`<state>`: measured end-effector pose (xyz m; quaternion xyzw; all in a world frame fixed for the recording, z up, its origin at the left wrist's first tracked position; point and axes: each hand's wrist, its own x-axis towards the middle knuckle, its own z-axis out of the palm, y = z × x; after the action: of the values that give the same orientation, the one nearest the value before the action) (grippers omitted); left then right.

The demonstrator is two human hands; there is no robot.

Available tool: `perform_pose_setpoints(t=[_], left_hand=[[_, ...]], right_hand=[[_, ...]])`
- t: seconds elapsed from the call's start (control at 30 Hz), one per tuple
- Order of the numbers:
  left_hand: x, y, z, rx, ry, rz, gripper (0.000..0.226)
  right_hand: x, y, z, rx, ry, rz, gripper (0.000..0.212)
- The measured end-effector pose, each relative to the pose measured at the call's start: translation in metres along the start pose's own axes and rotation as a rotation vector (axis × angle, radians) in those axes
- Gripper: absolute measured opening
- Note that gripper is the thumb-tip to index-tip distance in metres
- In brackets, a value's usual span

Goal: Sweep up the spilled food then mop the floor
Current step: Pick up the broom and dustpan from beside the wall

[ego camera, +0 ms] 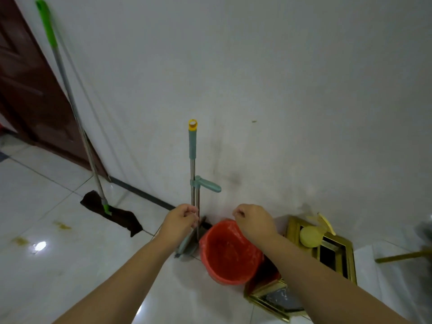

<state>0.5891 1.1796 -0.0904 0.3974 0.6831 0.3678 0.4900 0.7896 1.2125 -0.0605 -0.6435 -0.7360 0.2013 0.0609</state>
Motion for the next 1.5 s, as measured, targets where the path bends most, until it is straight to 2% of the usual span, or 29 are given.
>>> perform_pose_setpoints(t=[0.17, 0.37, 0.53, 0.77, 0.87, 1.0, 1.07, 1.13, 1.3, 1.5], left_hand=[[0.042, 0.003, 0.019, 0.016, 0.015, -0.026, 0.021], [0.085, 0.007, 0.042, 0.028, 0.043, -0.071, 0.036], [0.116, 0.01, 0.057, 0.03, 0.12, -0.162, 0.038], [0.166, 0.008, 0.086, 0.091, 0.183, -0.29, 0.011], [0.184, 0.01, 0.101, -0.12, 0.239, -0.404, 0.009], [0.205, 0.01, 0.114, -0.505, 0.279, -0.469, 0.032], [0.21, 0.008, 0.116, -0.744, 0.352, -0.515, 0.036], [0.212, 0.005, 0.116, -0.878, 0.407, -0.539, 0.036], [0.205, -0.009, 0.111, -0.878, 0.452, -0.525, 0.023], [0.18, -0.029, 0.086, -0.919, 0.535, -0.498, 0.023]], right_hand=[[0.05, 0.013, 0.0, 0.013, -0.042, -0.004, 0.026], [0.112, 0.026, 0.006, 0.025, -0.065, -0.065, 0.023], [0.166, 0.033, 0.019, 0.08, -0.118, -0.133, 0.025], [0.206, 0.048, 0.039, 0.133, -0.177, -0.131, 0.027], [0.214, 0.053, 0.044, 0.145, -0.203, -0.132, 0.027], [0.223, 0.052, 0.047, 0.142, -0.259, -0.141, 0.028], [0.226, 0.051, 0.048, 0.139, -0.274, -0.146, 0.029], [0.228, 0.051, 0.048, 0.151, -0.283, -0.144, 0.029], [0.235, 0.043, 0.044, 0.199, -0.314, -0.164, 0.027], [0.235, 0.015, 0.052, 0.252, -0.358, -0.206, 0.026]])
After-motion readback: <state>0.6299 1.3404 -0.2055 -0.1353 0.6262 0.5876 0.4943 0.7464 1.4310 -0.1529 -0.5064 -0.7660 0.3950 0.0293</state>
